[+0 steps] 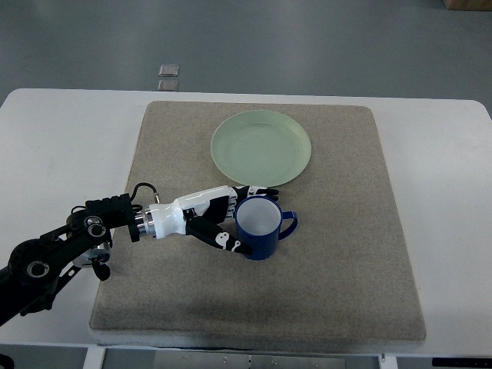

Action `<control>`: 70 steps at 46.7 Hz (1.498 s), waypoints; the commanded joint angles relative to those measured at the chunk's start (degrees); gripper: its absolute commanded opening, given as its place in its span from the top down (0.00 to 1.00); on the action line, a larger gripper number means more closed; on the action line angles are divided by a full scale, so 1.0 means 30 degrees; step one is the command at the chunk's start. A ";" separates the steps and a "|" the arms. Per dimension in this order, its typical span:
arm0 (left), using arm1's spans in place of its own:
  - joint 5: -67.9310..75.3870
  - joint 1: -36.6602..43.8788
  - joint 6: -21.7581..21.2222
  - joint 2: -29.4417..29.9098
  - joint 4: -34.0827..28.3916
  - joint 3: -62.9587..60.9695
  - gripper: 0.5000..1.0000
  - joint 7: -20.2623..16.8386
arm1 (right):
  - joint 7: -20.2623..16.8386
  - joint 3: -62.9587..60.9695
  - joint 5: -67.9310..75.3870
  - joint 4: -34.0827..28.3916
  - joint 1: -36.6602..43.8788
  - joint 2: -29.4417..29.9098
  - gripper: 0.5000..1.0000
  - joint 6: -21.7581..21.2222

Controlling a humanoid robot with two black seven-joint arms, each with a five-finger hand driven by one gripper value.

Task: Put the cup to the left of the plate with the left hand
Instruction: 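Close the left hand fingers around the blue mug, then lift the blue mug and carry it past the plate's near side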

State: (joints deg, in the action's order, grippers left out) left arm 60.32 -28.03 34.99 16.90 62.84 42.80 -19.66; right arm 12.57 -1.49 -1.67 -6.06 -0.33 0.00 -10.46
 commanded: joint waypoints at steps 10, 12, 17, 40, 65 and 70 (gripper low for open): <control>-0.0010 -0.0060 0.0002 -0.0124 0.0030 -0.0176 0.01 -0.0009 | 0.0000 0.0000 0.0000 0.0000 0.0023 0.0000 0.14 0.0000; -0.0039 -0.0060 0.0002 -0.0124 0.0030 -0.0176 0.01 -0.0009 | 0.0000 0.0000 0.0000 0.0000 -0.0006 0.0000 0.14 0.0000; -0.0010 -0.0060 0.0002 -0.0124 0.0059 -0.0176 0.02 -0.0009 | 0.0000 0.0000 0.0000 0.0000 -0.0006 0.0000 0.14 0.0000; -0.0039 -0.0060 0.0002 -0.0154 0.0118 -0.0176 0.20 -0.0038 | 0.0000 0.0000 0.0000 0.0000 -0.0006 0.0000 0.14 0.0000; -0.0039 -0.0060 0.0002 -0.0241 0.0147 -0.0176 0.35 -0.0068 | 0.0000 0.0000 0.0000 0.0000 -0.0006 0.0000 0.14 0.0000; -0.0068 -0.0030 0.0002 -0.0271 0.0147 -0.0147 0.37 -0.0068 | 0.0000 0.0000 0.0000 0.0000 -0.0006 0.0000 0.14 0.0000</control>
State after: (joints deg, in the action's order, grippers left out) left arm 60.17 -28.17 35.00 16.11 63.27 42.32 -19.86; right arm 12.57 -1.49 -1.67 -6.06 -0.34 0.00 -10.46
